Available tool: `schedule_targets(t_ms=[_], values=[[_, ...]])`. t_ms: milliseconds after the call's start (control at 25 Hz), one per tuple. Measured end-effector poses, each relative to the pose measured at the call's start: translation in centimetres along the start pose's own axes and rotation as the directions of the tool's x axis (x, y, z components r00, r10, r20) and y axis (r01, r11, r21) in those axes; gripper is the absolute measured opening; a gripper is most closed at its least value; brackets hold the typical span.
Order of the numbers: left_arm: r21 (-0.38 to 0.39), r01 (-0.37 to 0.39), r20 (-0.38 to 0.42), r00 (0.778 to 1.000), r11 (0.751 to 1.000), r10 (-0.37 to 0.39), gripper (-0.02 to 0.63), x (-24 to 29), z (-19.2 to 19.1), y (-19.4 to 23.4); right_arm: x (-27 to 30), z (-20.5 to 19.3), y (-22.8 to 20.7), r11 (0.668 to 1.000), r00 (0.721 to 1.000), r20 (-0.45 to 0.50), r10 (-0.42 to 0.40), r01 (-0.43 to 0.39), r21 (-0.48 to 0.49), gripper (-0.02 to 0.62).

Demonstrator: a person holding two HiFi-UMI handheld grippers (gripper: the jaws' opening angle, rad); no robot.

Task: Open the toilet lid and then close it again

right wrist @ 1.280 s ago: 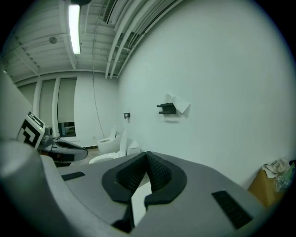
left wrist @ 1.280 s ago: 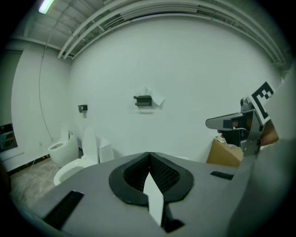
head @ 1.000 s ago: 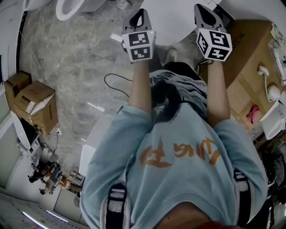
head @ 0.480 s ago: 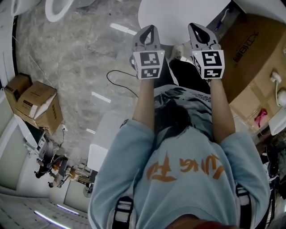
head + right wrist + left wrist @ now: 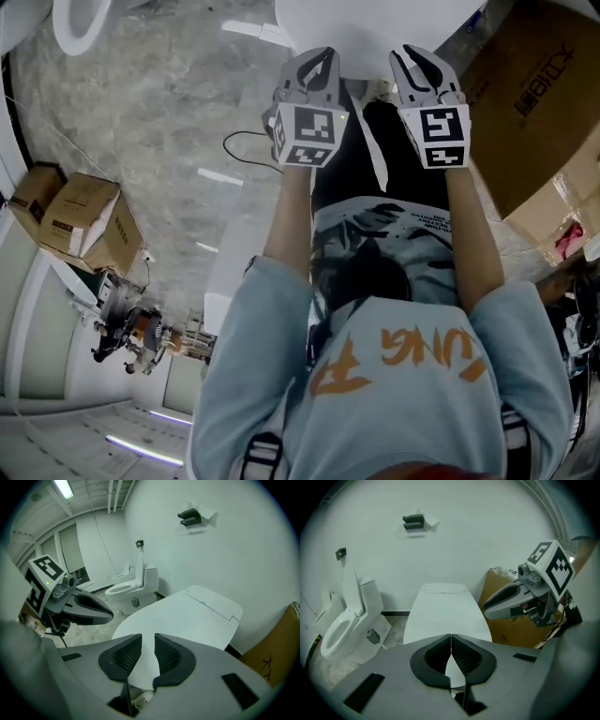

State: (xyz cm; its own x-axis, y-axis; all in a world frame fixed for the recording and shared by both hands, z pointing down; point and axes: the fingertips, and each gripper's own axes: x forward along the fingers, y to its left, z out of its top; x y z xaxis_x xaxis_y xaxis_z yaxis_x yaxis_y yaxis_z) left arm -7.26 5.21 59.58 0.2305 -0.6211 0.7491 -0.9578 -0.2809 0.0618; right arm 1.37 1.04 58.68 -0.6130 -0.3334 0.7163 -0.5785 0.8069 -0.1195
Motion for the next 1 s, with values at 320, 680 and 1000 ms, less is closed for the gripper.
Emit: schedule_targets(t_ms=[320, 680, 1000], values=[[0.367, 0.252, -0.235, 0.956, 0.895, -0.173, 0.158, 3.5, -6.3, -2.5, 4.7, -5.3, 3.2, 0.996, 0.991, -0.111, 0.079, -0.083, -0.025, 0.247], [0.678, 0.355, -0.378, 0.919, 0.643, -0.109, 0.328, 5.5, -11.9, -1.6, 7.8, -11.0, 6.5, 0.938, 0.955, -0.294, 0.043, -0.14, -0.317, 0.405], [0.772, 0.355, -0.401, 0.915, 0.527, -0.028, 0.36, 7.0, -14.7, 0.2, 11.2, -13.8, 7.9, 0.774, 0.943, -0.329, -0.055, -0.168, -0.61, 0.466]])
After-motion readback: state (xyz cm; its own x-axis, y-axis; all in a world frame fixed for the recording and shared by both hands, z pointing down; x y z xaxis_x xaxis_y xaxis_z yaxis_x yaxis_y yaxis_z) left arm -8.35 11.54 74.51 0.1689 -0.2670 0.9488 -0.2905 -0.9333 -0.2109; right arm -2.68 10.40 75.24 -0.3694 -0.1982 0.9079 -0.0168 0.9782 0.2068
